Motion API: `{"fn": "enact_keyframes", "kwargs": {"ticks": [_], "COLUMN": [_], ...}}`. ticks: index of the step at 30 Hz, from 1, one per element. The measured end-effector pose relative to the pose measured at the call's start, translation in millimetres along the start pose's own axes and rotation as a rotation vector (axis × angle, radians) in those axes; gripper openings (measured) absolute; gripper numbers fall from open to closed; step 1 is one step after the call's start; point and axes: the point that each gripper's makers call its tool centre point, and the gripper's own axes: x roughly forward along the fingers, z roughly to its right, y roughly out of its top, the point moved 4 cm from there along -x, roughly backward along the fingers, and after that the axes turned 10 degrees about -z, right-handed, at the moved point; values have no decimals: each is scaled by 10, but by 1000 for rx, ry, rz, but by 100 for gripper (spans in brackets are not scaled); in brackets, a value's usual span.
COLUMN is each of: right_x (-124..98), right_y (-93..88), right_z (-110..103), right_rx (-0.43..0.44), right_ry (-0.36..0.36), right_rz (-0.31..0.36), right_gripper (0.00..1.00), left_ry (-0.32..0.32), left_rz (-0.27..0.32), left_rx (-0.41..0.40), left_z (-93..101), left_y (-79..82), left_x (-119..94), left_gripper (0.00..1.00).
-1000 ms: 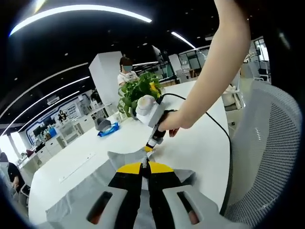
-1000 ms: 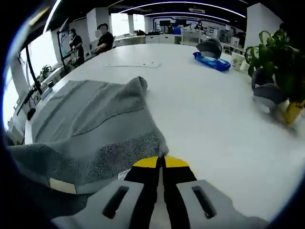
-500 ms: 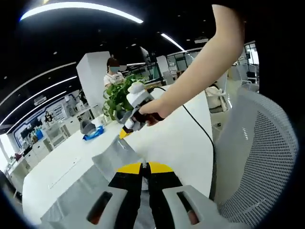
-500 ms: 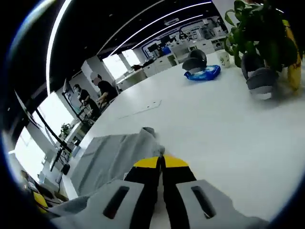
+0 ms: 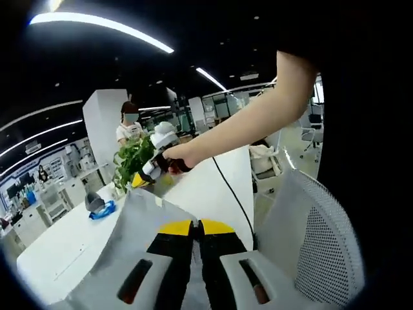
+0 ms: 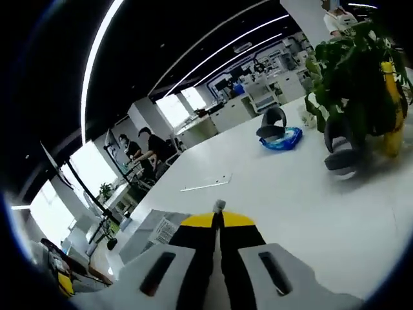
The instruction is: Fold the towel on the table until its edges align and the towel forms a compact rectangular stack.
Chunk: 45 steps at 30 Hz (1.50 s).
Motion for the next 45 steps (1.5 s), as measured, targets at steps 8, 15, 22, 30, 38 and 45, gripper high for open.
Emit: {"fn": "enact_keyframes", "kwargs": {"ticks": [8,15,22,30,38,45], "right_x": [-147,-264,-384,-591,-759,-839], "right_y": [143,261,467,747,993,1186], "right_z": [-128,-144,-231,-316,-360,-418], "right_rx": [19,54,44,23,30,27], "right_ry": [30,56,90,116,145,157], "right_rz": [30,53,68,106,137,178], "right_gripper": [0,0,0,0,0,0], "left_ry": [-15,-21,-68,-126,-154,-148], "left_rz": [73,103,157,214,297,340], "left_rx": [-22,0,72,94,69,69], "left_z": [62,93,238,305,286,250], "left_y": [293,485,820,1158,1492,1723], "left_x": [-40,-15,168,341,384,416], "left_gripper": [4,4,4,4,3,3]}}
